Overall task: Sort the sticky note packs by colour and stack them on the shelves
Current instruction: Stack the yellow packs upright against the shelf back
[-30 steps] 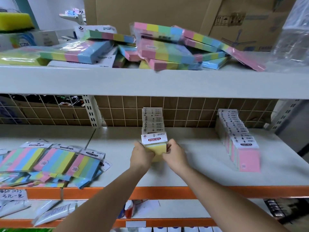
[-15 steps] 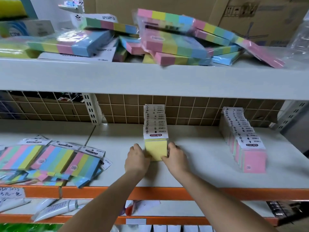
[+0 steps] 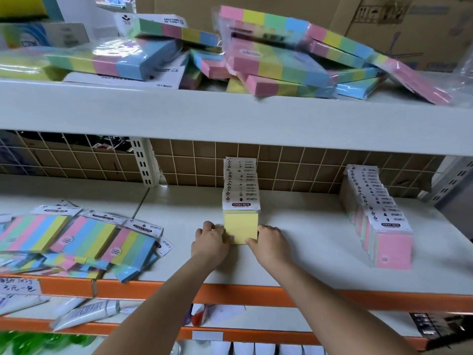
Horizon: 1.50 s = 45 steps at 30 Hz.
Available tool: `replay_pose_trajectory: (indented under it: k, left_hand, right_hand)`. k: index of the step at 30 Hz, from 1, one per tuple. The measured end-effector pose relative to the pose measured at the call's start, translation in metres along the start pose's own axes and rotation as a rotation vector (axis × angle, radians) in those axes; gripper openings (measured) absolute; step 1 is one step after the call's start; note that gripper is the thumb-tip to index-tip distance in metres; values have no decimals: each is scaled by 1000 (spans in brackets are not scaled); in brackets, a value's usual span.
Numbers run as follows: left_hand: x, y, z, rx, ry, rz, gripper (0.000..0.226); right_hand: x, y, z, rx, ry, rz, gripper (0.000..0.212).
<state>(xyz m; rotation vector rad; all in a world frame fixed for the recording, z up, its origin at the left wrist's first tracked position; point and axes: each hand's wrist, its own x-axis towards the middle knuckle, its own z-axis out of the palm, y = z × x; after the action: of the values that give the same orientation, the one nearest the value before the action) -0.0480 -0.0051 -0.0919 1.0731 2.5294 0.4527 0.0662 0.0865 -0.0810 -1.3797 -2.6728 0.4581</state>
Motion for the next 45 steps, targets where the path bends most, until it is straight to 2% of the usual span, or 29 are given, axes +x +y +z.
replay_pose_trajectory:
  k: [11, 17, 22, 31, 33, 40, 45]
  left_hand:
    - [-3, -3, 3, -100, 4, -12, 32]
    - [-14, -4, -2, -147, 23, -62, 54]
    - [-27, -2, -2, -175, -3, -33, 53]
    - [-43, -3, -10, -166, -43, 112, 57]
    - [-47, -7, -14, -169, -42, 136, 56]
    - [-57, -33, -51, -133, 11, 187, 50]
    - [-64, -64, -85, -86, 58, 189, 45]
  right_hand:
    - [-2, 1, -1, 57, -2, 23, 39]
    - [-6, 7, -6, 171, -33, 79, 61]
    - [-11, 8, -8, 178, -79, 53, 46]
    - [-18, 1, -14, 150, -174, 69, 48]
    - [-20, -6, -14, 158, -126, 97, 45]
    - [-42, -46, -17, 37, 257, 108, 46]
    - [-59, -93, -14, 71, 257, -25, 40]
